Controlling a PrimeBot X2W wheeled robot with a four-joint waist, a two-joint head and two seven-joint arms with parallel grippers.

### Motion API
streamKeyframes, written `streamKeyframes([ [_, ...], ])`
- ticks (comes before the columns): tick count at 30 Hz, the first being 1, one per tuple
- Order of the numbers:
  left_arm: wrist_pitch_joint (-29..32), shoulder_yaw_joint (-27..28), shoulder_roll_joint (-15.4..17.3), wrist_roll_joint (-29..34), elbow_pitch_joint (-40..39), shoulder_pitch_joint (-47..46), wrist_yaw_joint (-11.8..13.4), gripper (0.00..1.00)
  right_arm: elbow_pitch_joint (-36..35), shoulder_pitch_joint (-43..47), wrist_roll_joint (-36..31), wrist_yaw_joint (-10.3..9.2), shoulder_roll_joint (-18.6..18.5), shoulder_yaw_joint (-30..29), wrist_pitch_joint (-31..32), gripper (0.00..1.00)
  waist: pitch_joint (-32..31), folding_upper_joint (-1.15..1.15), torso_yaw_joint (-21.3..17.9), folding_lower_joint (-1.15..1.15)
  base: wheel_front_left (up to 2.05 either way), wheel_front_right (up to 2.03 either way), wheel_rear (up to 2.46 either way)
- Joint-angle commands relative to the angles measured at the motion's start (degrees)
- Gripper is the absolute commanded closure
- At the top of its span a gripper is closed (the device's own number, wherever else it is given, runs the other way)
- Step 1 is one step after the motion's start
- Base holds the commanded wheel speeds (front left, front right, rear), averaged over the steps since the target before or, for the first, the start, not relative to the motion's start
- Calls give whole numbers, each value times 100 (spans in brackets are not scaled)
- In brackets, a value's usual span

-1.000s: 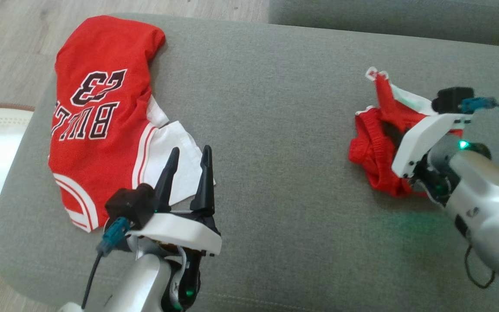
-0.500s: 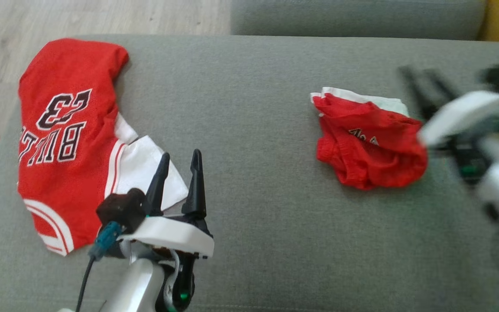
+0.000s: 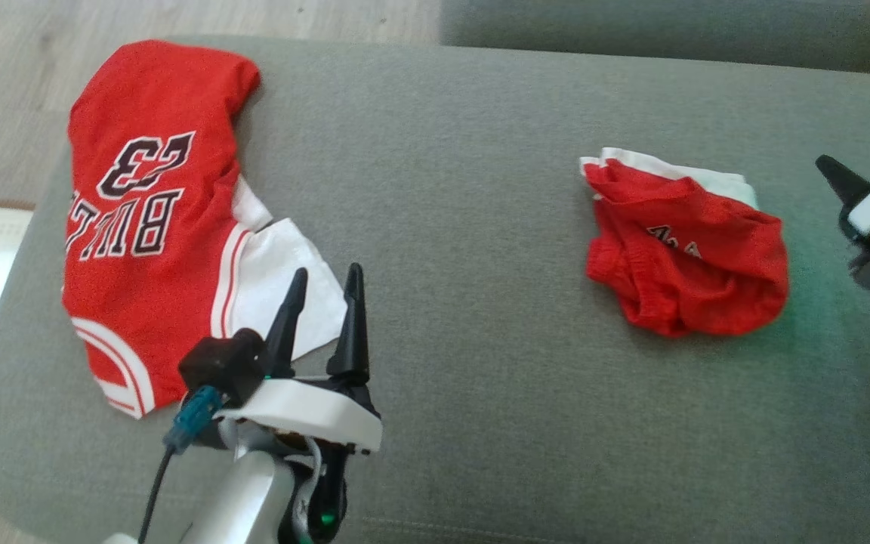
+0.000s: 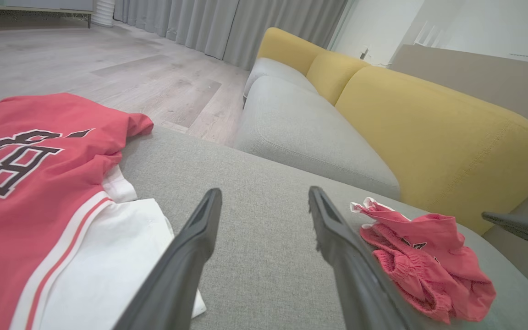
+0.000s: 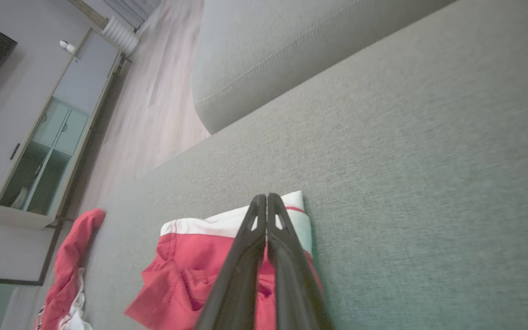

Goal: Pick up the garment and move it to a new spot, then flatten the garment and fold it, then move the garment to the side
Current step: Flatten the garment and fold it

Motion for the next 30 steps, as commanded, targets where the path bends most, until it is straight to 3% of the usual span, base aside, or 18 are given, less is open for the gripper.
streamKeyframes([
  [1, -70, 118, -6, -19, -182, -242, -4, 0, -15, -267, 162, -4, -89, -47, 232, 100, 70, 0, 89, 0, 0, 0, 0],
  [9, -70, -65, -6, -149, -199, -338, 78, 0, 1071, -1038, 204, -4, 22, 267, 2285, 100, 265, 0, 561, 0, 0, 0, 0],
  [14, -70, -44, -6, -190, -242, -319, 129, 0, 1346, -1151, 205, -4, 218, 380, 2972, 100, 330, 0, 689, 0, 0, 0, 0],
  [18, -70, -42, -6, -208, -284, -287, 169, 0, 1127, -1124, 290, -4, 361, 383, 3408, 100, 371, 0, 680, 0, 0, 0, 0],
  [30, -70, 73, -6, -238, -237, -241, 182, 0, -470, -139, 669, -4, 989, 398, 3805, 100, 262, 0, 268, 0, 0, 0, 0],
])
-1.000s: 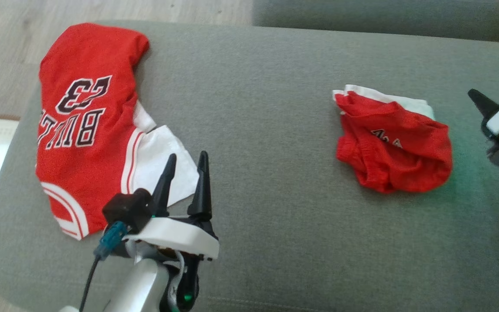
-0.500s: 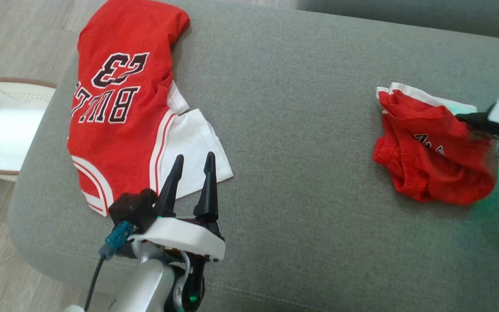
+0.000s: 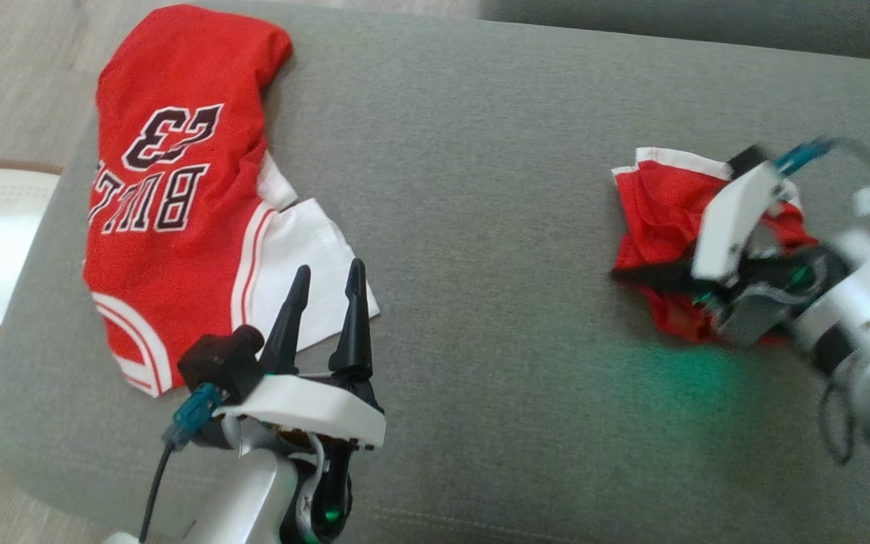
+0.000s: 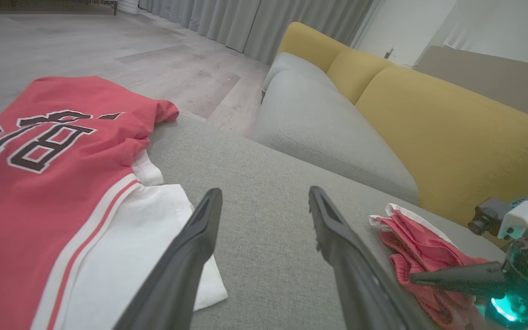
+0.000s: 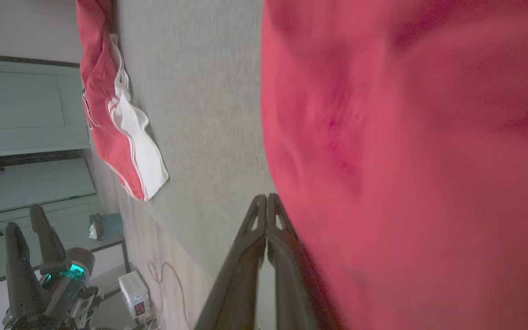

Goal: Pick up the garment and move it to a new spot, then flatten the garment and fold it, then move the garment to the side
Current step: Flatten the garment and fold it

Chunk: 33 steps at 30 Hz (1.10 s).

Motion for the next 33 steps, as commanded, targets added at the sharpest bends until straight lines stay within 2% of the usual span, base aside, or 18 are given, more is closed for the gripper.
streamKeyframes([
  [1, -70, 197, -4, -13, -130, -200, 12, 0, -253, 185, 136, -4, 152, -58, -33, 100, -43, 0, -141, 0, 0, 0, 0],
  [6, -70, 237, -4, 34, -70, -251, -32, 0, -662, 457, 369, -4, 551, -329, -596, 100, -157, 0, -348, 0, 0, 0, 0],
  [10, -70, 289, -4, 75, -41, -239, -48, 0, -1091, 560, 422, -4, 559, -545, -978, 100, -256, 0, -470, 0, 0, 0, 0],
  [17, -70, 417, -4, 134, 33, -143, -129, 0, -2150, 775, 119, -4, -10, -1140, -2284, 100, -504, 0, -753, 0, 0, 0, 0],
  [21, -70, 463, -4, 141, 54, -91, -166, 0, -2491, 897, -338, -4, -467, -1390, -3173, 100, -642, 0, -885, 0, 0, 0, 0],
  [25, -70, 579, -4, 157, 31, -7, -205, 0, -3011, 1130, -1023, -4, -885, -1581, -4319, 100, -803, 0, -1028, 0, 0, 0, 0],
  [27, -70, 684, -4, 171, -12, 40, -221, 0, -3191, 1314, -1309, -4, -1036, -1661, -4839, 7, -887, 0, -1108, 0, 0, 0, 0],
  [28, -70, 745, -4, 182, -31, 66, -227, 0, -3278, 1418, -1438, -4, -1114, -1678, -5034, 0, -927, 0, -1150, 0, 0, 0, 0],
  [33, -70, 1104, -4, 312, -125, 176, -297, 0, -3443, 1935, -2318, -4, -1514, -1886, -6035, 0, -1039, 0, -1352, 0, 0, 0, 0],
])
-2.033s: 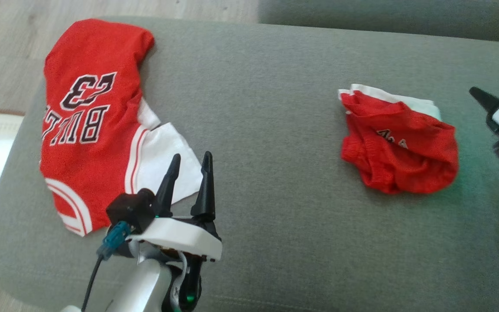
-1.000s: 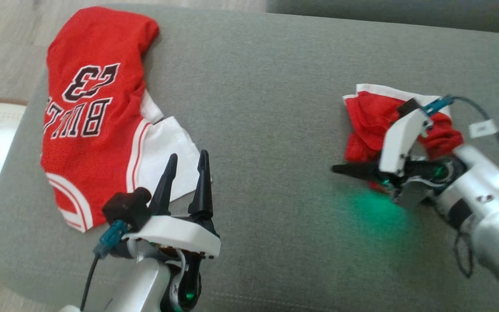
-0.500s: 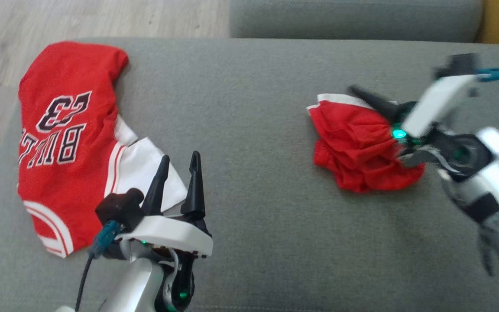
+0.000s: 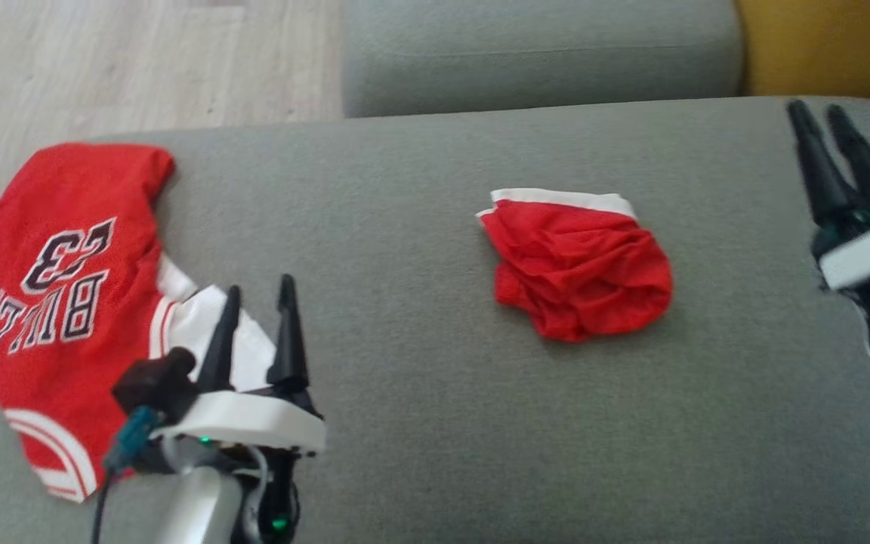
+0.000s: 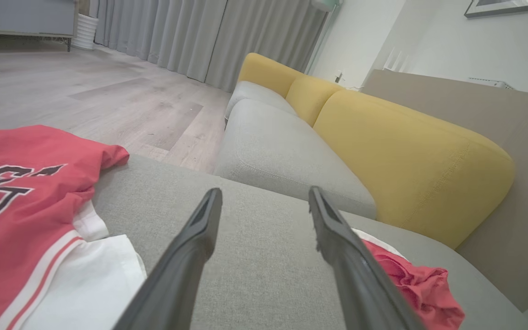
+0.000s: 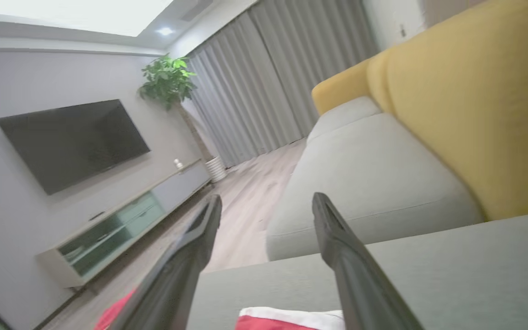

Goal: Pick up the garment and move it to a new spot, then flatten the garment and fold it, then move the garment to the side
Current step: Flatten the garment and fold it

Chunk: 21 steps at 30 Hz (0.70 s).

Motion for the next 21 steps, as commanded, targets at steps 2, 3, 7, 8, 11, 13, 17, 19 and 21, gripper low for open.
streamKeyframes([
  [2, -70, 398, 0, 154, -270, -158, -60, 0, -201, 224, -341, -4, -153, -263, -256, 0, -61, 0, -150, 0, 0, 0, 0],
  [3, -70, 487, 0, 228, -302, -134, -60, 0, -218, 365, -558, -4, -149, -368, -312, 0, -64, 0, -191, 0, 0, 0, 0],
  [7, -70, 864, 5, 594, -425, -39, -18, 0, -321, 1016, -1570, -4, 169, -1104, -392, 0, -46, 0, -342, 0, 0, 0, 0],
  [8, -70, 943, 5, 689, -448, -11, -21, 0, -391, 1195, -1900, -4, 314, -1355, -394, 0, -33, 0, -381, 0, 0, 0, 0],
  [11, -70, 1046, 4, 1119, -480, 72, -60, 0, -502, 1822, -2728, -4, 844, -2040, -397, 0, 11, 0, -457, 0, 0, 0, 0],
  [13, -70, 1039, 3, 1302, -449, 149, -104, 0, -583, 2187, -3202, -4, 1176, -2384, -398, 0, 33, 0, -483, 0, 0, 0, 0],
  [17, -70, 970, 2, 1413, -457, 212, -123, 0, -676, 2657, -3851, -4, 1618, -2719, -398, 0, 69, 0, -492, 0, 0, 0, 0],
  [19, -70, 951, 2, 1421, -458, 208, -110, 0, -733, 2745, -4001, -4, 1746, -2806, -389, 0, 81, 0, -485, 0, 0, 0, 0],
  [21, -70, 941, 2, 1416, -453, 204, -105, 0, -754, 2764, -4072, -4, 1782, -2845, -357, 0, 86, 0, -479, 0, 0, 0, 0],
])
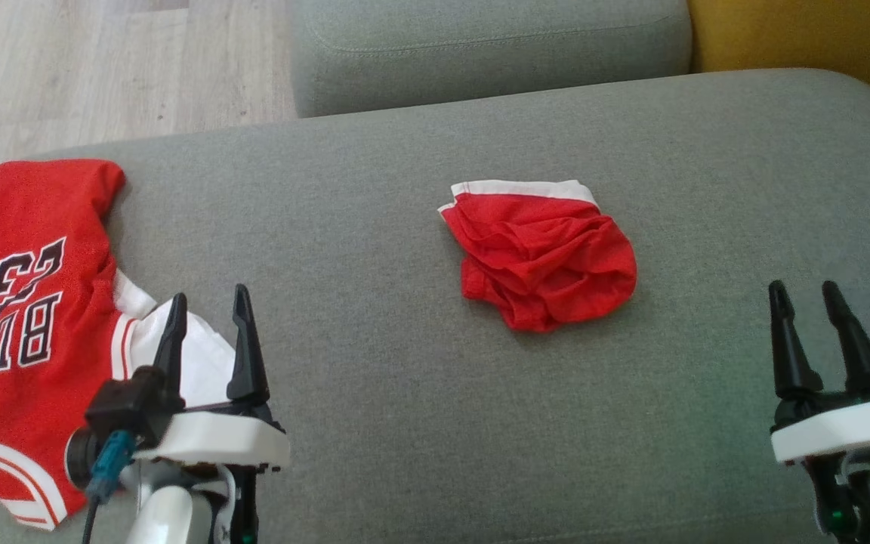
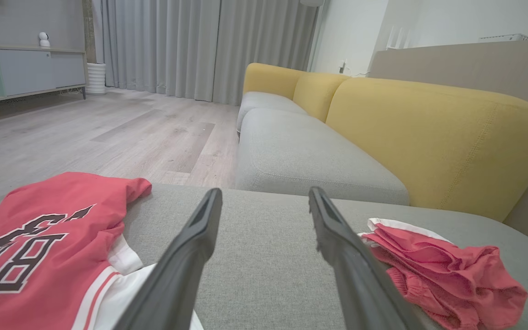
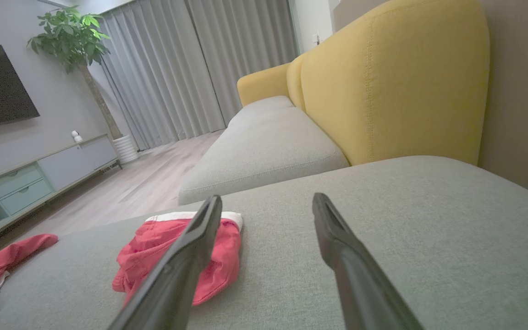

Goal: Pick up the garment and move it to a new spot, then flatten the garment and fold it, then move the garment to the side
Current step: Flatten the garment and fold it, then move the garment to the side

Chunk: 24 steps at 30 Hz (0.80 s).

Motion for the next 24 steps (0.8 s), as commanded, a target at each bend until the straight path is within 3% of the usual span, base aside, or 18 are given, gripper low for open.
streamKeyframes([
  [1, -69, 140, 9, 36, -171, -187, 2, 0, -241, -178, -91, -4, -79, -22, 15, 0, 5, 0, 12, 0, 0, 0, 0],
  [8, -69, 25, 9, -53, -119, -242, 21, 0, -330, -311, -224, -4, -60, -138, 321, 0, 61, 0, 115, 0, 0, 0, 0],
  [13, -69, -108, 9, -134, -113, -389, 17, 0, -110, -1048, 92, -4, -216, -3, 744, 0, 291, 0, 261, 0, 0, 0, 0],
  [17, -69, -421, 9, -213, -98, -635, 44, 0, 905, -2241, 478, -4, -435, 221, 1343, 0, 629, 0, 600, 0, 0, 0, 0],
  [24, -69, -816, 8, -366, -97, -904, 194, 0, 2587, -3495, 1102, -4, -617, 758, 2190, 0, 971, 0, 1266, 0, 0, 0, 0],
])
